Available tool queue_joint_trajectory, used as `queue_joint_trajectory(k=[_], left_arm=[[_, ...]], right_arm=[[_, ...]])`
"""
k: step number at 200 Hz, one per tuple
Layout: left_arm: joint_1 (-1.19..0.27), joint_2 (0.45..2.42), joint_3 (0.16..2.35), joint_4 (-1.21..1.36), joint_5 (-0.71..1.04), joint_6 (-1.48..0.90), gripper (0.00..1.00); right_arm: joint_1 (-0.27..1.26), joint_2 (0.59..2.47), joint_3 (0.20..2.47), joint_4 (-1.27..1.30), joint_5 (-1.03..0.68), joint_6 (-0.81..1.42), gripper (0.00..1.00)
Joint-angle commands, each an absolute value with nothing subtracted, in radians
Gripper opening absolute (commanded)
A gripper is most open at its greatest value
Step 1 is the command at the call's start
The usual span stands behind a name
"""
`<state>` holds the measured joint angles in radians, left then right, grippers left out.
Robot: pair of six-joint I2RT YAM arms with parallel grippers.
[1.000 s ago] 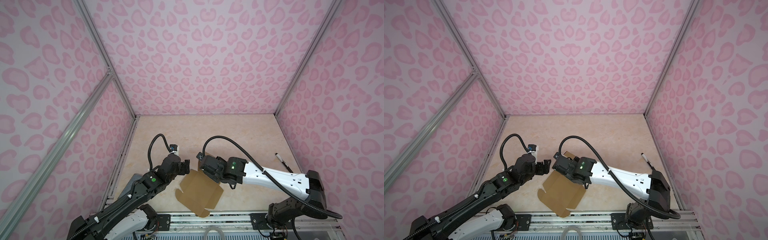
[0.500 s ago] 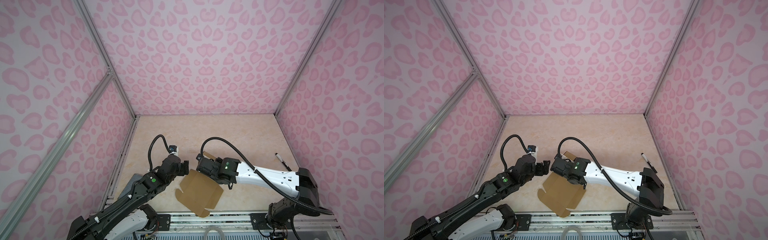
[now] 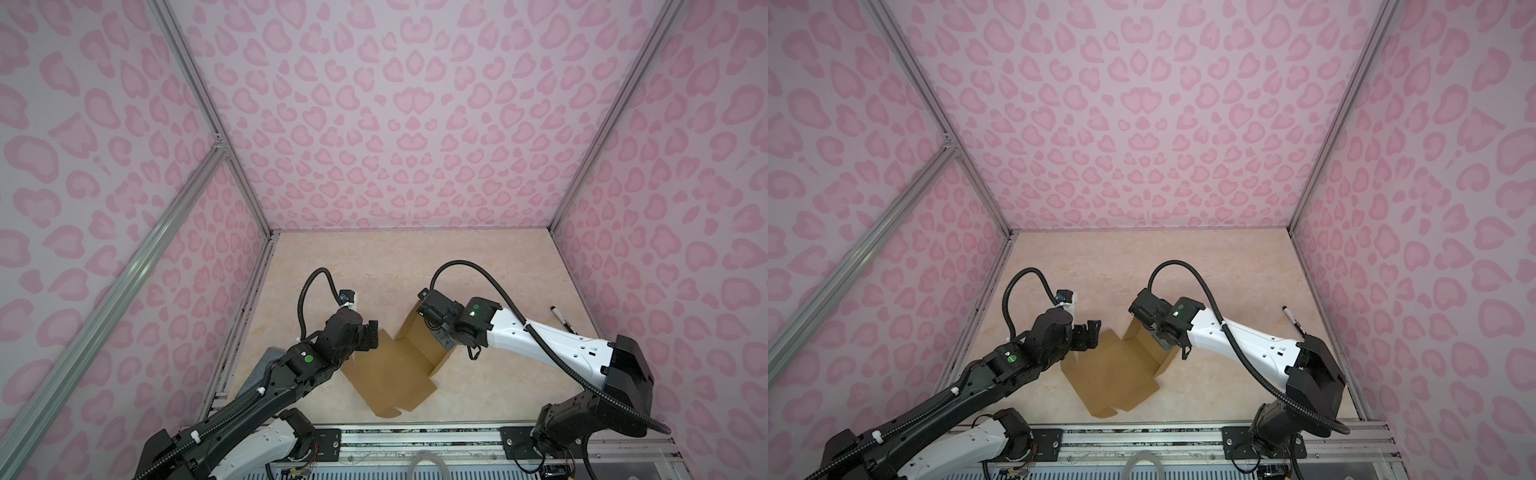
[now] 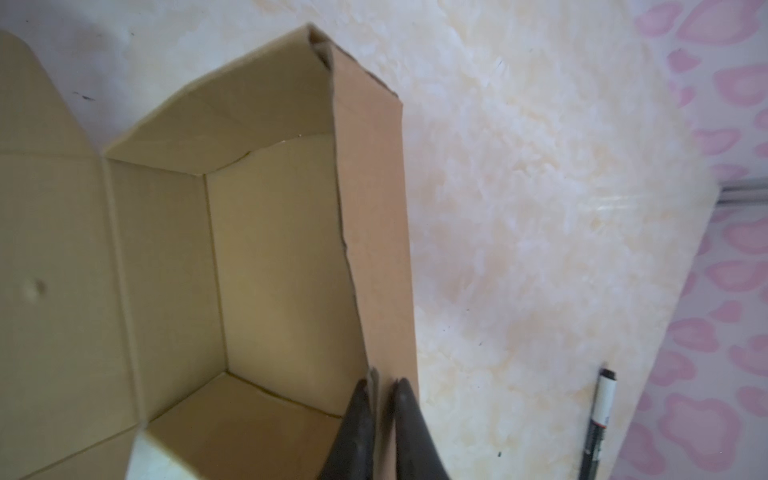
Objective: Fold the paper box
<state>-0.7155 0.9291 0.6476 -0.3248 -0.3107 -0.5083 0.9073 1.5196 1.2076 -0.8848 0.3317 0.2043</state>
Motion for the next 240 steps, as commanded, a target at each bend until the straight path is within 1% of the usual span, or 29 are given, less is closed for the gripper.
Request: queue_joint_trajectory(k=[1, 21, 52, 81, 111, 123, 145, 164, 188, 226, 240], left_arm=[[-0.715, 0.914, 0.674, -0.358, -0.321, -0.511, 0.88], [-0.716, 0.876, 0.711, -0.394, -0.325, -0.509, 0.88], [-0.715, 0.800, 0.790, -0.456, -0.351, -0.506, 0.89], [-0.716, 0.744, 0.866, -0.526, -0.357, -0.531, 0.89], [-0.715, 0.684, 0.905, -0.608, -0.348, -0.596, 0.90], [-0.715, 0.653, 0.905, -0.639, -0.339, -0.639, 0.92], [-0.716, 0.616, 0.853, -0.650, -0.265, -0.721, 0.92], [-0.715, 0.622, 0.749, -0.584, -0.176, -0.803, 0.92], [-0.715, 0.680, 0.651, -0.494, -0.123, -0.868, 0.91], [-0.716, 0.773, 0.548, -0.348, -0.062, -0.936, 0.91], [-0.716, 0.819, 0.518, -0.289, -0.036, -0.955, 0.91]], right_arm=[[0.822, 1.499, 1.156, -0.859, 0.163, 0.276, 0.12], [0.756, 1.475, 1.098, -0.827, 0.095, 0.307, 0.14], [0.722, 1.459, 1.023, -0.760, -0.025, 0.350, 0.18], [0.683, 1.461, 0.948, -0.687, -0.123, 0.395, 0.29], [0.649, 1.426, 0.902, -0.653, -0.184, 0.422, 0.35], [0.635, 1.403, 0.891, -0.651, -0.196, 0.429, 0.36], [0.600, 1.355, 0.879, -0.662, -0.205, 0.435, 0.38], [0.543, 1.310, 0.859, -0.662, -0.175, 0.444, 0.39], [0.477, 1.288, 0.828, -0.639, -0.140, 0.451, 0.40], [0.468, 1.322, 0.803, -0.597, -0.099, 0.470, 0.40], [0.469, 1.330, 0.787, -0.566, -0.110, 0.477, 0.40]])
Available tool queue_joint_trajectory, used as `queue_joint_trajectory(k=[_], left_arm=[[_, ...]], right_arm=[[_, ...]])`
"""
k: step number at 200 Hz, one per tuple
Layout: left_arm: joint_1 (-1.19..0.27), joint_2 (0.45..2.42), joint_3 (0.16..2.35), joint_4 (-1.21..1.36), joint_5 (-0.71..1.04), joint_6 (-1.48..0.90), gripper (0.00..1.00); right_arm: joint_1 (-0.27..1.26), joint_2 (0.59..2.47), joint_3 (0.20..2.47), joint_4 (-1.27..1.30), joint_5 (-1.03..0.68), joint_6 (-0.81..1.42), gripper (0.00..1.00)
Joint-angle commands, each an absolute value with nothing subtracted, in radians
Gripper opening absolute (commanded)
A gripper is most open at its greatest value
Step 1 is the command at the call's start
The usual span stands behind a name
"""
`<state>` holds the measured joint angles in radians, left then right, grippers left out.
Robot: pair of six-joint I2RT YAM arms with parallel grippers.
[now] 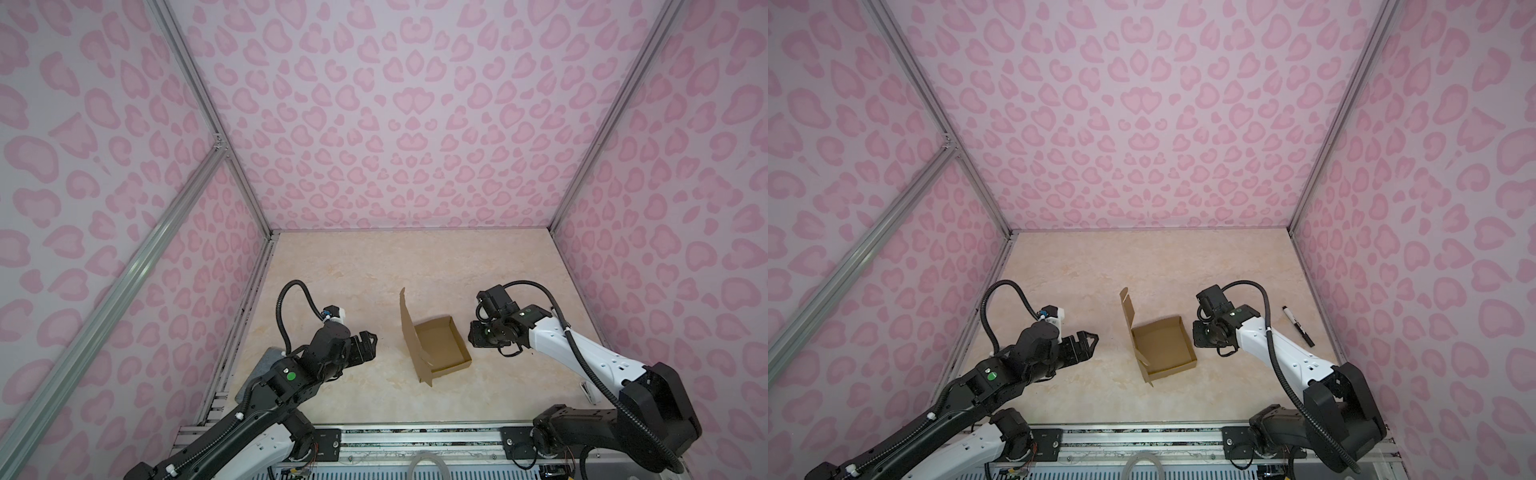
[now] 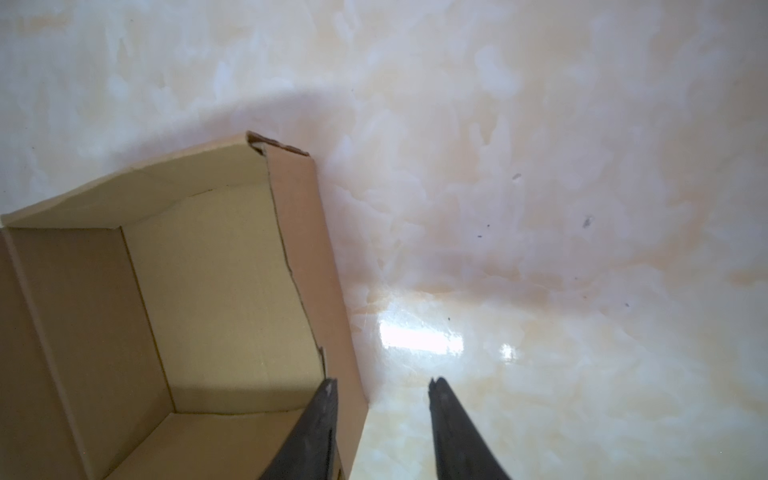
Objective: Fold the paper box
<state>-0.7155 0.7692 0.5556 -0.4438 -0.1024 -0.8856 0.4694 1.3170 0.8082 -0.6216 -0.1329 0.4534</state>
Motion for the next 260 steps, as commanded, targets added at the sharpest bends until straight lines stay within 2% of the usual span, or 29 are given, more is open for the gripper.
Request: queue_joint_trajectory(k=[1, 75, 185, 235, 260], left_arm=[[-0.715, 0.823, 0.516, -0.283, -0.033, -0.955, 0.91], [-0.715, 1.107, 0.532, -0.039, 0.075, -0.952, 0.91], [-0.708, 1.484, 0.786, 0.059, 0.208, -0.806, 0.90], [-0.618, 1.587, 0.941, 0.056, 0.290, -0.691, 0.88], [-0.543, 1.583, 0.972, 0.048, 0.313, -0.671, 0.87]], right_arm=[[0.469, 1.332, 0.786, -0.565, -0.113, 0.477, 0.40], [0.554, 1.386, 0.714, -0.510, -0.130, 0.527, 0.40], [0.944, 1.366, 0.687, -0.411, -0.101, 0.790, 0.40], [1.099, 1.362, 0.761, -0.469, -0.024, 0.815, 0.42], [1.110, 1.313, 0.783, -0.540, 0.010, 0.802, 0.42]])
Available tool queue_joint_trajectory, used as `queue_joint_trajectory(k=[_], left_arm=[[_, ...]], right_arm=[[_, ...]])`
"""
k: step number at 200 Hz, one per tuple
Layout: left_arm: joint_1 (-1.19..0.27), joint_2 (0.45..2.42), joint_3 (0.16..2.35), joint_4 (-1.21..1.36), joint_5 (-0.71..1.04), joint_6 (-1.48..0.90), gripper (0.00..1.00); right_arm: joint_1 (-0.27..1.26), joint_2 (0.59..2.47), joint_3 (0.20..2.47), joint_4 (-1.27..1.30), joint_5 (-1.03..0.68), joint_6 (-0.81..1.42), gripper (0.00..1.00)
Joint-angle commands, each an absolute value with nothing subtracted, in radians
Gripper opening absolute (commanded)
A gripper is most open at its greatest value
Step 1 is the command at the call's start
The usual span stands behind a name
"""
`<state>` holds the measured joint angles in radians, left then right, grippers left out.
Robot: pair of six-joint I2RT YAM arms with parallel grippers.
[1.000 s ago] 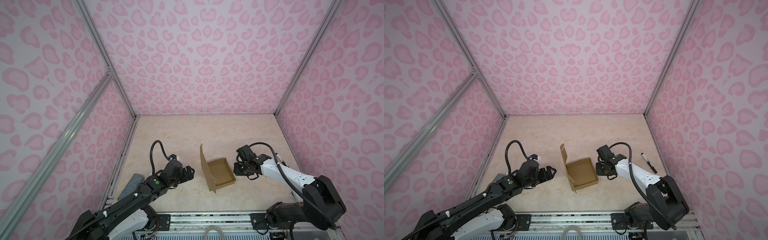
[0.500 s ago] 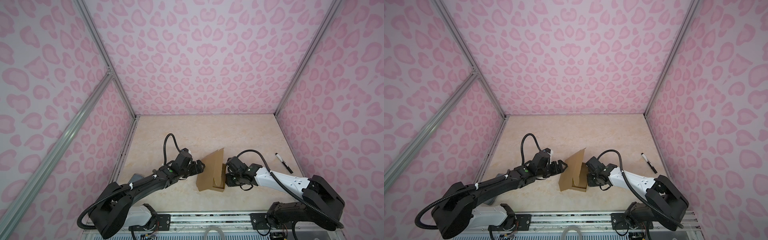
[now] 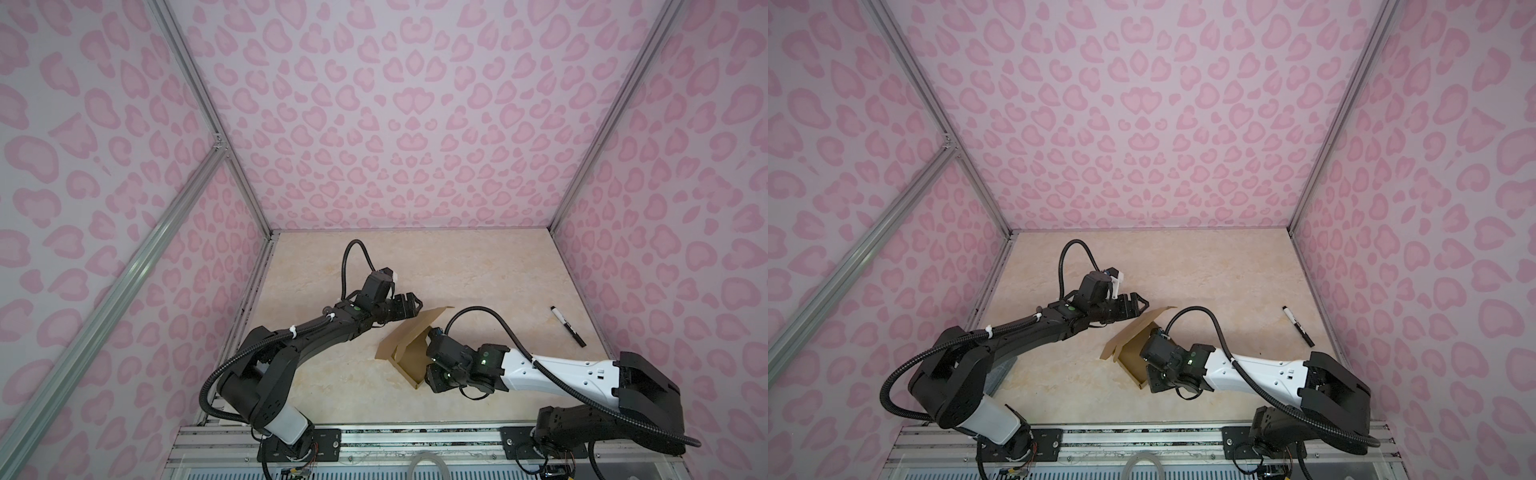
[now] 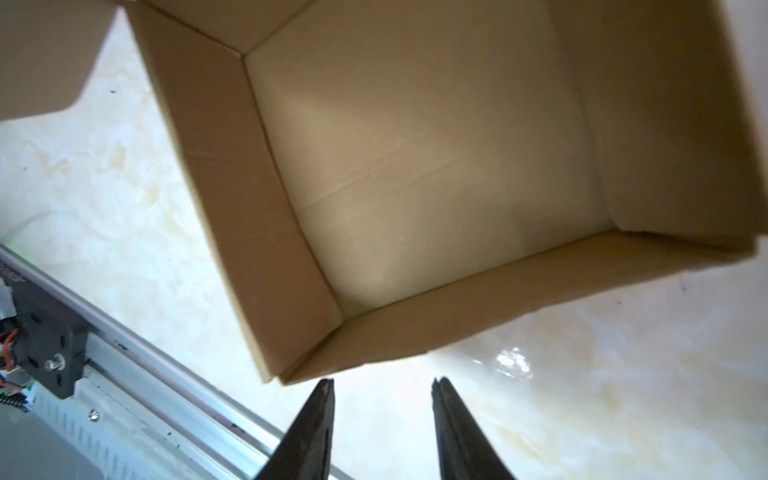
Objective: Fold the paper box
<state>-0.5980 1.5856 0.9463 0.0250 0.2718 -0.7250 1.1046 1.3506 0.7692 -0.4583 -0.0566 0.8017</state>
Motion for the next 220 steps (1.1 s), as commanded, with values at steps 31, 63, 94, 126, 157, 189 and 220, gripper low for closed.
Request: queue_joint_trajectory(k=[31, 63, 94, 126, 157, 189, 220], left_arm=[[-0.492, 1.411, 0.898, 0.013, 0.252, -0.683, 0.86], [-0.502, 1.161, 0.736, -0.050, 0.201, -0.706, 0.86], [-0.548, 0.921, 0.579, -0.138, 0.163, -0.729, 0.85], [-0.602, 0.718, 0.486, -0.254, 0.099, -0.729, 0.84], [-0.616, 0.600, 0.443, -0.335, 0.085, -0.744, 0.84], [-0.631, 0.530, 0.379, -0.361, 0.095, -0.827, 0.83], [-0.645, 0.490, 0.330, -0.361, 0.099, -0.920, 0.83]], right_arm=[[1.021, 1.193, 0.800, -0.636, 0.078, 0.714, 0.42], [0.809, 1.119, 0.800, -0.575, -0.005, 0.512, 0.45], [0.675, 1.159, 0.817, -0.479, -0.097, 0.336, 0.50], [0.622, 1.261, 0.865, -0.418, -0.152, 0.242, 0.51], [0.630, 1.285, 0.829, -0.297, -0.158, 0.227, 0.52], [0.723, 1.267, 0.818, -0.225, -0.060, 0.162, 0.53], [0.792, 1.253, 0.770, -0.114, 0.009, 0.115, 0.54]])
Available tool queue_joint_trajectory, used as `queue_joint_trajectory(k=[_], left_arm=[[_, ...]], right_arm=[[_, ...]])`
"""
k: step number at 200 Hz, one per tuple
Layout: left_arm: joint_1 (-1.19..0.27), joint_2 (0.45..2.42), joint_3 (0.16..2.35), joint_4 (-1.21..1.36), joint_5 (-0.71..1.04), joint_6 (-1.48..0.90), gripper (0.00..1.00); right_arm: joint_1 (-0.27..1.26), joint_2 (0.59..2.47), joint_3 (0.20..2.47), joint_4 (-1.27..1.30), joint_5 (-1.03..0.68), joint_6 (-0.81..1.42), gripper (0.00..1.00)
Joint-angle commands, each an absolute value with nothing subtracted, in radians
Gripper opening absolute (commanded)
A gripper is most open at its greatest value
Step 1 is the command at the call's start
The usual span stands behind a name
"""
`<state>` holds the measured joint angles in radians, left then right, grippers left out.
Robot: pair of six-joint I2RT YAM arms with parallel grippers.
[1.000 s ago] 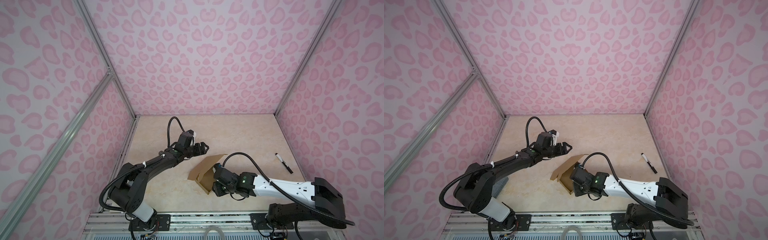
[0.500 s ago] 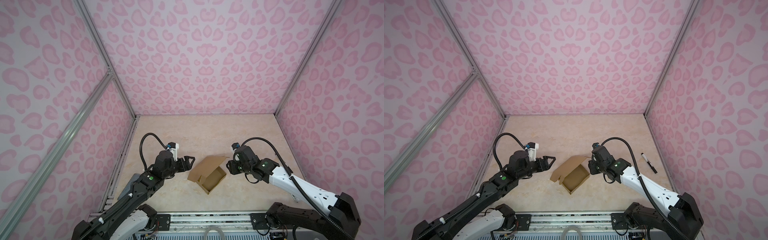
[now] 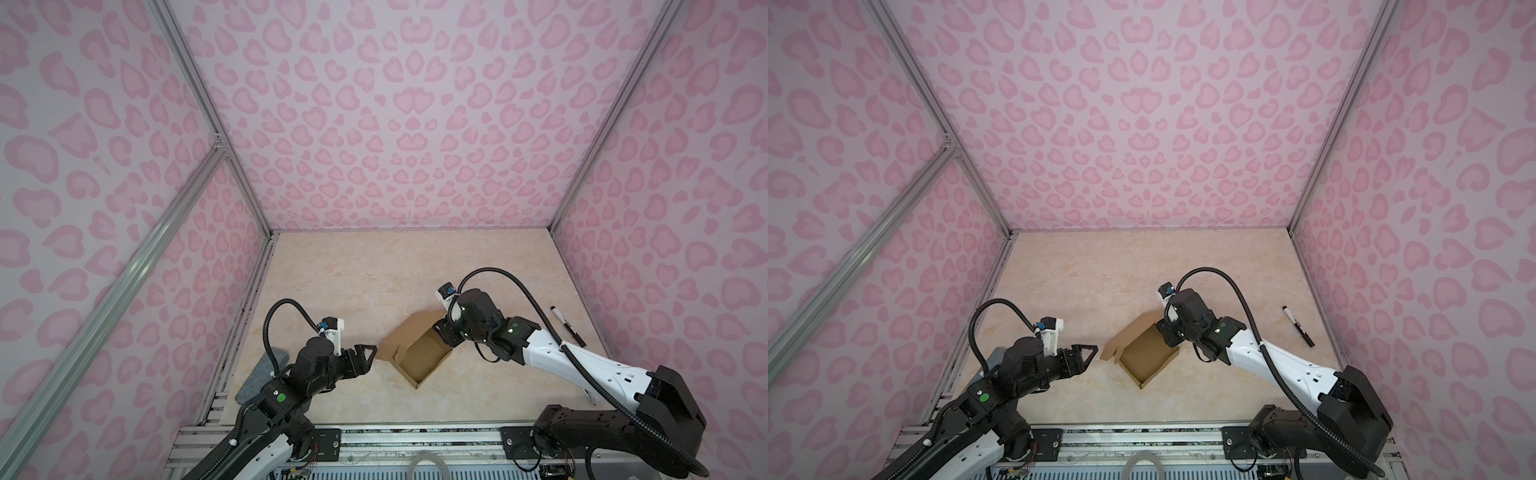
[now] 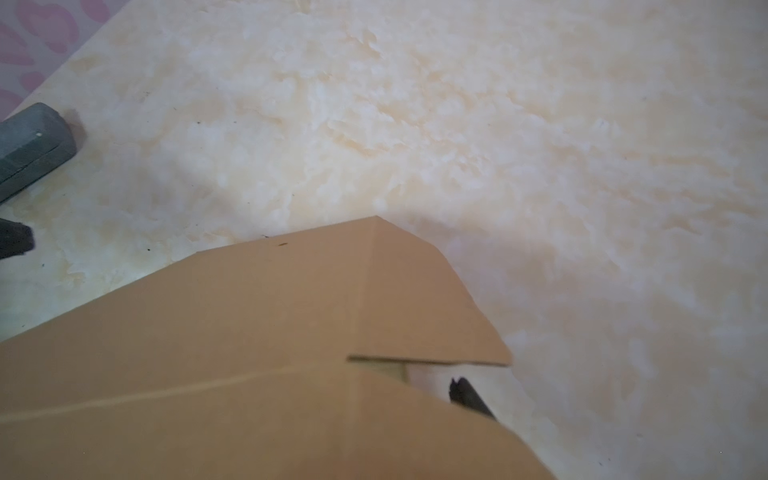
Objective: Fold the paper box
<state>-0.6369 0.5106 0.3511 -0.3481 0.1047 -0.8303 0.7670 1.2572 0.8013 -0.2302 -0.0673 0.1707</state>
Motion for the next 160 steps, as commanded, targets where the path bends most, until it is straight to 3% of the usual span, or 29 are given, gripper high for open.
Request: queue_joint_trajectory(k=[1, 64, 122, 160], left_arm=[[-0.645, 0.488, 0.329, -0.362, 0.098, -0.921, 0.83], [-0.667, 0.488, 0.304, -0.315, 0.092, -0.996, 0.83], [-0.701, 0.438, 0.277, -0.346, -0.002, -1.043, 0.83], [-0.701, 0.517, 0.332, -0.352, -0.045, -1.010, 0.84]], right_arm=[[0.792, 1.253, 0.770, -0.114, 0.009, 0.115, 0.54], [0.898, 1.237, 0.788, -0.106, 0.035, 0.109, 0.52], [1.068, 1.293, 0.814, -0.067, 0.033, 0.301, 0.51], [1.114, 1.393, 0.892, -0.026, 0.018, 0.381, 0.50]])
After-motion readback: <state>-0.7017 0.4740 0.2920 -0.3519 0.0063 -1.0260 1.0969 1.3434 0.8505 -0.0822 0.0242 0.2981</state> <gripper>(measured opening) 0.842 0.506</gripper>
